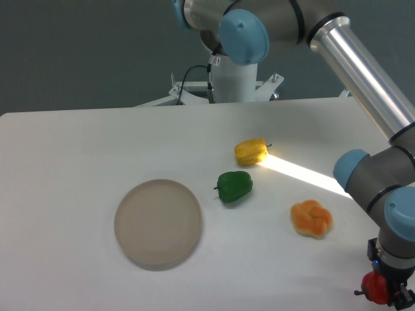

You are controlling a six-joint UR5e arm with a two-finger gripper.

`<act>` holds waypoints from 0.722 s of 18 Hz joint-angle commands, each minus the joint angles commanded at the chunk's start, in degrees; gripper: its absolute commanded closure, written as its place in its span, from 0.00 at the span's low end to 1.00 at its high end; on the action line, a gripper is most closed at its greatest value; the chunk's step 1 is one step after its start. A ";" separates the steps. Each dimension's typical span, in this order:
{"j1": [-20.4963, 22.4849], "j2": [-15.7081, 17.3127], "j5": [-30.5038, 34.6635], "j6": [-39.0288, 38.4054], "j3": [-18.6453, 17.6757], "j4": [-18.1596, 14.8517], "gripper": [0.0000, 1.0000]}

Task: Place the red pepper on the plate
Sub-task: 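Carry the held red pepper with the gripper over the beige plate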

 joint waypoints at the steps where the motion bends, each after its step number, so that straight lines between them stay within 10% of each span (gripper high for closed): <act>1: -0.17 0.00 0.00 -0.09 0.09 0.00 0.44; 13: -4.91 7.02 -0.09 -1.93 -7.63 -2.81 0.44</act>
